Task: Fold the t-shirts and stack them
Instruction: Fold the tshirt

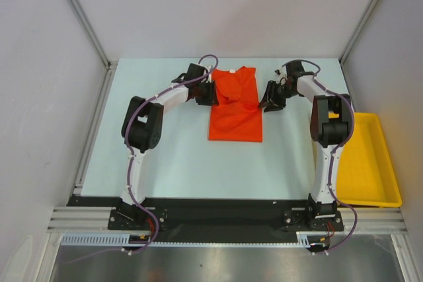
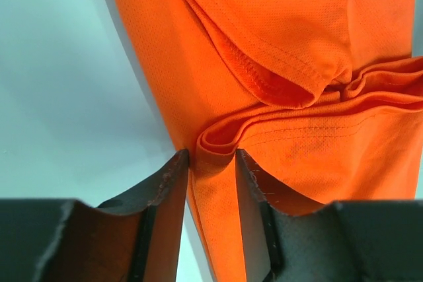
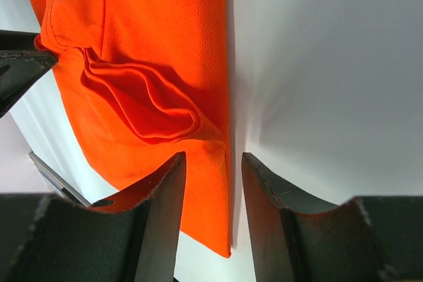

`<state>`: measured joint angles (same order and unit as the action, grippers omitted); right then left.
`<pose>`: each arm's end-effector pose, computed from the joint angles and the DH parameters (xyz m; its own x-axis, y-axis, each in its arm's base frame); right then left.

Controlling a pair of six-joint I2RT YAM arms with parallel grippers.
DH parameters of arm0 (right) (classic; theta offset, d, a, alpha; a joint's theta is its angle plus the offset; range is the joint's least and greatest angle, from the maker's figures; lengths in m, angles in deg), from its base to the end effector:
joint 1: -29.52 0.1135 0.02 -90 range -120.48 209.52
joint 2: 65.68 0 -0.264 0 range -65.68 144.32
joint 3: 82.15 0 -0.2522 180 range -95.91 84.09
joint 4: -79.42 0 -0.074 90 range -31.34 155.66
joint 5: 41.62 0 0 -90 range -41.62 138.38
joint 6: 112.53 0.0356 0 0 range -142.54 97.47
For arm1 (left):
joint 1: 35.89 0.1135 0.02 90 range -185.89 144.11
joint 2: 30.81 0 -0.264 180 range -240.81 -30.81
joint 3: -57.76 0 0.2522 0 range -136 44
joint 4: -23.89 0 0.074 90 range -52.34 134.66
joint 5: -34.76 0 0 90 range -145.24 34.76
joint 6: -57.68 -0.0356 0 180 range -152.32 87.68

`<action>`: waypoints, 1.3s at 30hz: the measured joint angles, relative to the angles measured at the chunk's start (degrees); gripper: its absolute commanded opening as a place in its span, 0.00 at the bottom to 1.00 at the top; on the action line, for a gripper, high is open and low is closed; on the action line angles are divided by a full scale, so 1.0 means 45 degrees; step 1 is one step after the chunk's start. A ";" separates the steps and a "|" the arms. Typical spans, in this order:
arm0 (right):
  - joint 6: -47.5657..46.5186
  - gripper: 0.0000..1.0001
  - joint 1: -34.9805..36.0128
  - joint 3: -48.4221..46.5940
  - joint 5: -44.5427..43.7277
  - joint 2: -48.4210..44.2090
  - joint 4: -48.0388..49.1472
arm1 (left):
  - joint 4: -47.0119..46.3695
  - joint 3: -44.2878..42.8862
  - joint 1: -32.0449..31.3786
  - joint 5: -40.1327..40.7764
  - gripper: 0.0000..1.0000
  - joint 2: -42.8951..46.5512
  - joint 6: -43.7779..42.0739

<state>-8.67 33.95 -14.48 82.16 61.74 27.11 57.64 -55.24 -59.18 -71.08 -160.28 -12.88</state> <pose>0.4608 0.0556 0.1619 -0.9601 0.1253 -0.2501 -0.0487 0.8056 0.5904 0.4544 -0.2062 0.1626 -0.8456 0.0154 -0.5336 0.2750 0.8693 -0.4108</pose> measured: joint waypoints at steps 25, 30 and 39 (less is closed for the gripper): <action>0.0102 0.01 0.0049 -0.2283 0.0121 0.1389 -0.0622 | 0.0073 0.0442 0.0049 0.0748 0.00 0.0223 -0.0005; 0.0112 0.02 -0.0039 -0.2749 0.0170 0.2011 -0.0937 | 0.0131 0.0442 0.0049 0.0962 0.00 0.0223 -0.0005; 0.0107 0.26 -0.0039 -0.4211 0.0442 0.3094 -0.1452 | 0.0316 0.0437 0.0049 0.1525 0.25 0.0223 -0.0049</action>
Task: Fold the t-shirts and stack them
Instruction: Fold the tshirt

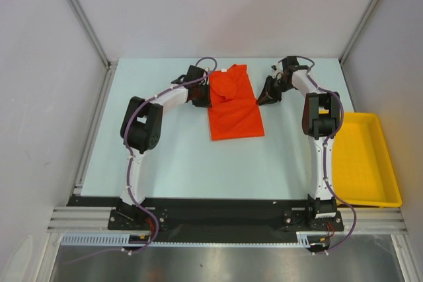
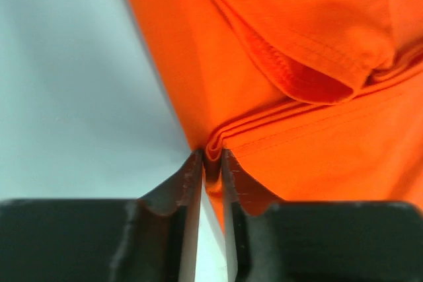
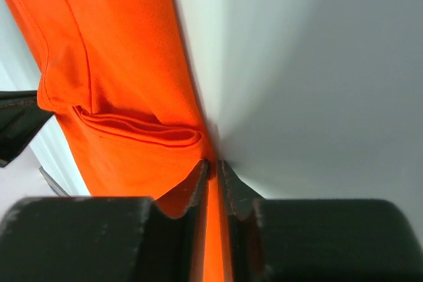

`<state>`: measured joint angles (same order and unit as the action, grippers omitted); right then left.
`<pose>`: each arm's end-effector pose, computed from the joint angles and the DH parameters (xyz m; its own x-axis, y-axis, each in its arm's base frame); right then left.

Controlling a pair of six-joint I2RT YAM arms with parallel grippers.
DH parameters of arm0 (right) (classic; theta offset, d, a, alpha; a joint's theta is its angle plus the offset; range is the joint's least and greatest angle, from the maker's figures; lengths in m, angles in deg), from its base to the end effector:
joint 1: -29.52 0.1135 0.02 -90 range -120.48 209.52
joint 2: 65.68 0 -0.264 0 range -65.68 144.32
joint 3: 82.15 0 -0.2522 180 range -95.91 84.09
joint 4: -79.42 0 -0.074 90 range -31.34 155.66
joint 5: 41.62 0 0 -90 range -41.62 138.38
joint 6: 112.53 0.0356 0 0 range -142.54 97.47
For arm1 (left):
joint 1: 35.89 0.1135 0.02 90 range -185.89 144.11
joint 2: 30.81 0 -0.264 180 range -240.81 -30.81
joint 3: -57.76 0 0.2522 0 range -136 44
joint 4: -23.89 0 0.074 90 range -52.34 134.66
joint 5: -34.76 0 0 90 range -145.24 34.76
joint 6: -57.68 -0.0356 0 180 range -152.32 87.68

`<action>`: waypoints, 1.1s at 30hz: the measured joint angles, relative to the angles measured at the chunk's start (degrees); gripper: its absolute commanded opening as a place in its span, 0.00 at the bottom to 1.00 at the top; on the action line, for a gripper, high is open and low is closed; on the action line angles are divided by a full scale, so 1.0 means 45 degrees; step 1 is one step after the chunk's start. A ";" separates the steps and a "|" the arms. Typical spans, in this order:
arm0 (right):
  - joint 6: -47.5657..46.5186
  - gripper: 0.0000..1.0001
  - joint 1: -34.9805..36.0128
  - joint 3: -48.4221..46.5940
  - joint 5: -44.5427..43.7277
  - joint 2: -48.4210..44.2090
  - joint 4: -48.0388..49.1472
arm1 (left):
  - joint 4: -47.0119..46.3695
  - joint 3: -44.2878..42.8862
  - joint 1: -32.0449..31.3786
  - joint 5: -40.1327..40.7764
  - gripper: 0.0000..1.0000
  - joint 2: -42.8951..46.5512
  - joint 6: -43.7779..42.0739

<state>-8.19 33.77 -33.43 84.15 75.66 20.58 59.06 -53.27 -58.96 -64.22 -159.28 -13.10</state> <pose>0.5086 0.0587 0.1384 -0.9683 0.1296 -0.2137 -0.0311 0.7859 0.6175 0.4497 -0.1976 0.1579 -0.8464 0.0071 -0.5326 0.2072 0.9255 -0.3170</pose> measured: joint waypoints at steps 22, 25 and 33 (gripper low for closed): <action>0.2137 0.12 0.0874 0.7242 0.3094 -0.4260 0.3211 | -0.6003 0.2215 -0.0481 -0.5547 0.30 0.0913 0.4294; 0.2263 0.11 0.1112 0.8150 0.3531 -0.3968 0.3691 | -0.6751 0.2147 -0.0787 -0.6169 0.29 -0.0418 0.4993; 0.1617 0.11 0.0491 0.9534 0.3827 -0.3925 0.4167 | -0.6339 0.1452 -0.0777 -0.6543 0.27 -0.1399 0.4571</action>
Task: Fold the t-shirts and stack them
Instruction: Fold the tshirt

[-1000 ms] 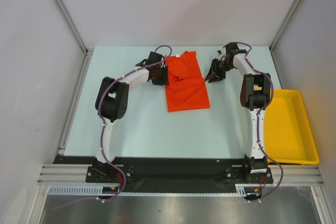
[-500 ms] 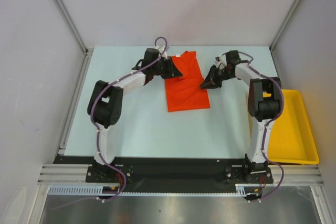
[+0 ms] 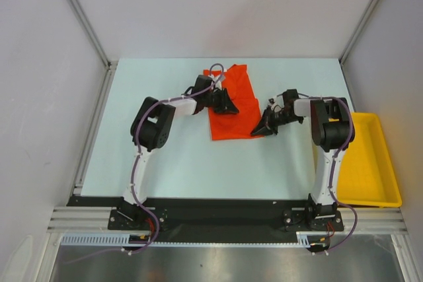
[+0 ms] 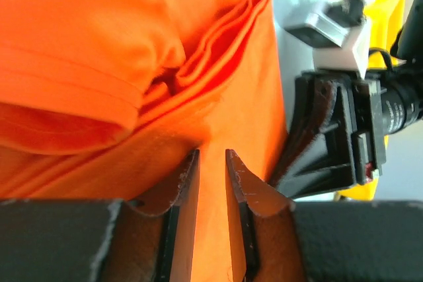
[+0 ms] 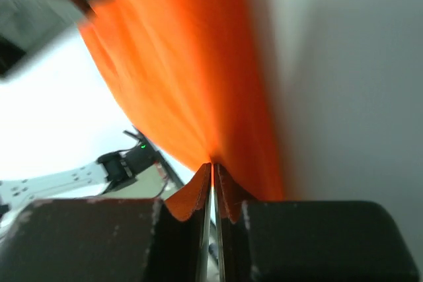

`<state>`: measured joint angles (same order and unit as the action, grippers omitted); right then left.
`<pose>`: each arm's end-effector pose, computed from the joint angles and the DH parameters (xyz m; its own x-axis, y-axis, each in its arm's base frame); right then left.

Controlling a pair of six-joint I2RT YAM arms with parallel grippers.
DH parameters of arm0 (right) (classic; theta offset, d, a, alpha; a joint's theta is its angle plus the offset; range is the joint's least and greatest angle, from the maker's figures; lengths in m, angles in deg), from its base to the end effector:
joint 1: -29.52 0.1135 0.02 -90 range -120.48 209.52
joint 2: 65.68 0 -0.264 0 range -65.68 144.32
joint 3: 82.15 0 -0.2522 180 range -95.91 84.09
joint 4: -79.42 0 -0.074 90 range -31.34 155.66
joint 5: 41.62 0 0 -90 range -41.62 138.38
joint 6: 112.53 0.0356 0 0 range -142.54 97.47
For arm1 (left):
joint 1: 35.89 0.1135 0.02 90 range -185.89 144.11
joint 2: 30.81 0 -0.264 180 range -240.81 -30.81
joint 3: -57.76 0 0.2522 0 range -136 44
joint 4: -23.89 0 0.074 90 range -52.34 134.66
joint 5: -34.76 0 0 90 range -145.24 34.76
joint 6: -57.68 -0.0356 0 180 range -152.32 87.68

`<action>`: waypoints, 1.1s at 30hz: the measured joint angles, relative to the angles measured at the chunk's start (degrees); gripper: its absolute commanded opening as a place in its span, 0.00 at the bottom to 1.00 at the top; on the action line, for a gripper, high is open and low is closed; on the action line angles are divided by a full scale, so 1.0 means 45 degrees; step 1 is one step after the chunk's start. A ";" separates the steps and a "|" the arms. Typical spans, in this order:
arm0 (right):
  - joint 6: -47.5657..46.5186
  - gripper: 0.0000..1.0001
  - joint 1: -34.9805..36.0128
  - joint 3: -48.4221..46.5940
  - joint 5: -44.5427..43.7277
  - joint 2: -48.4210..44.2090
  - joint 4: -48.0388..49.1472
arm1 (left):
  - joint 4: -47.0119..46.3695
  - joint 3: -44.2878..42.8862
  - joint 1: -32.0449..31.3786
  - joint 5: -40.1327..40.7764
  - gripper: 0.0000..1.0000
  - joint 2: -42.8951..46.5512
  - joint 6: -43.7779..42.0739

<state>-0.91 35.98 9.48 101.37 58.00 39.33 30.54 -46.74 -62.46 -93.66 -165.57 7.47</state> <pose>0.3905 0.0728 0.0951 -0.9926 0.1108 0.0504 0.1054 0.5751 0.8113 0.4420 -0.2458 0.1127 -0.9214 -0.0998 -0.3756 0.2670 0.5396 -0.7985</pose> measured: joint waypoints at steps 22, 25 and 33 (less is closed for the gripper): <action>-0.0121 0.16 -0.0593 0.1501 -0.0141 -0.1379 0.0520 | 0.1957 0.4979 0.0034 0.1137 0.33 0.5396 -0.2390; -0.0087 0.16 -0.0636 0.1501 -0.0136 -0.1107 0.0539 | 0.1841 0.6465 0.0034 0.1180 0.32 0.5353 -0.2312; -0.0185 0.17 -0.0714 0.1627 -0.0219 -0.1205 0.0296 | 0.0763 0.7679 -0.0024 0.1263 0.30 0.5765 -0.2283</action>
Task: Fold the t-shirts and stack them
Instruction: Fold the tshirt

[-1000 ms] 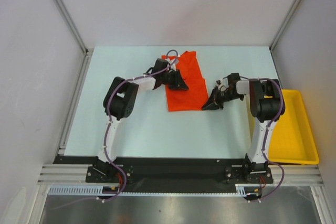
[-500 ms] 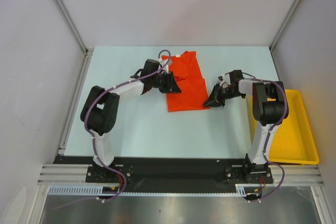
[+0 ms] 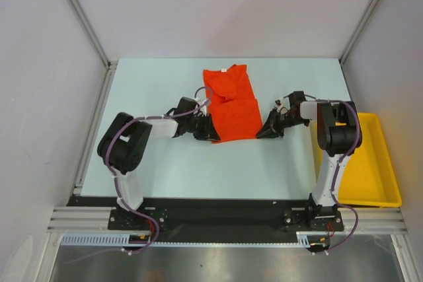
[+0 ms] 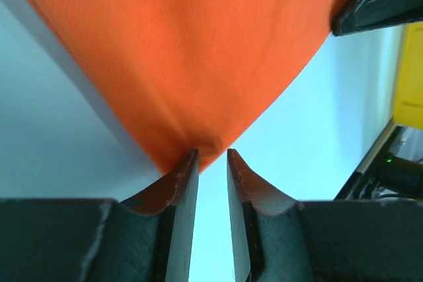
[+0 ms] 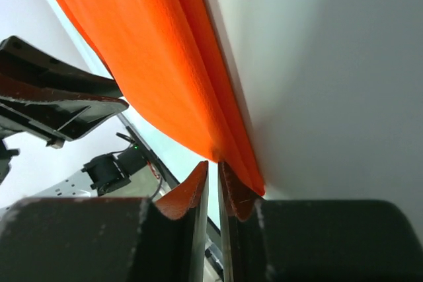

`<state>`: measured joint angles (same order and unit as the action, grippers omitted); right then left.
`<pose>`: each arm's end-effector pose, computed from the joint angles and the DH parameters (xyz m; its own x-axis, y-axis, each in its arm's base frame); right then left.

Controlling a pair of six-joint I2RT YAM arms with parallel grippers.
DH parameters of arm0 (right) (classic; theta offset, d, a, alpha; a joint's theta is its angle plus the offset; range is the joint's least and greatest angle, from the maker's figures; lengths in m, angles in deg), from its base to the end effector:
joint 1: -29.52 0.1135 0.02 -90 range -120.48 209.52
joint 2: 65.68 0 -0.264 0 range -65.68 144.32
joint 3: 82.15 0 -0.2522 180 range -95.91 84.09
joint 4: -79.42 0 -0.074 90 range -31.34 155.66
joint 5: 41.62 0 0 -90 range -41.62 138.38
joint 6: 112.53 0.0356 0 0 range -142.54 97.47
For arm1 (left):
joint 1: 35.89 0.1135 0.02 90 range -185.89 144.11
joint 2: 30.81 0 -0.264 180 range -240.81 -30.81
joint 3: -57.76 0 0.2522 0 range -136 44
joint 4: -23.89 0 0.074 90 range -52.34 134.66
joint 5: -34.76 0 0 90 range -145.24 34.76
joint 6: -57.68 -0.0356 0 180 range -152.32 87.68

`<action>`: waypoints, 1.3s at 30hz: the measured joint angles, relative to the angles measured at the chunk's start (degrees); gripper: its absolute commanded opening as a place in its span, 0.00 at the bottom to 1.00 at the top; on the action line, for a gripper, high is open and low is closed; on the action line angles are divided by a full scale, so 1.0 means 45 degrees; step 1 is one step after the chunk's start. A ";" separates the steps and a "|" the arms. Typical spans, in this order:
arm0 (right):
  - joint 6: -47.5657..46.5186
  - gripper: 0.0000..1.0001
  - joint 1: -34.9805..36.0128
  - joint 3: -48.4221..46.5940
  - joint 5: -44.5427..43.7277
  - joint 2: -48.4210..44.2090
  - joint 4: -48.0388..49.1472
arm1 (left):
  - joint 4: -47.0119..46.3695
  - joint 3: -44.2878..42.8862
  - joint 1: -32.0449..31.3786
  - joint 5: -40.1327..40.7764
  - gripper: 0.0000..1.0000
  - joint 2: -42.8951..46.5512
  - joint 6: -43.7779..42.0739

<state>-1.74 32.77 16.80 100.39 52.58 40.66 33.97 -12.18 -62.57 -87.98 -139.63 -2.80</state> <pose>0.3669 0.0489 0.1005 -0.9856 0.1629 0.0447 0.1328 0.5839 0.8009 0.3217 -0.1832 0.1267 -0.9289 0.0029 -0.3704 0.2727 0.6821 -0.6785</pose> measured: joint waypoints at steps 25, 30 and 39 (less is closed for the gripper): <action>0.1098 0.20 0.2356 -0.0971 0.0151 0.0733 0.0646 | 0.1773 -0.2433 -0.0204 0.0034 0.24 -0.1545 0.0510; 0.0505 0.27 0.1088 0.1273 -0.0602 -0.0996 0.0262 | 0.1972 -0.1695 -0.0160 0.0194 0.26 -0.0797 0.0330; 0.0248 0.47 0.0121 0.2516 -0.2385 -0.4065 -0.0131 | 0.4007 -0.1161 -0.0185 0.0831 0.44 0.1389 0.0466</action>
<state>-0.62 33.31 28.12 89.65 34.29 40.07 52.00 -17.41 -63.40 -84.24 -133.38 -0.71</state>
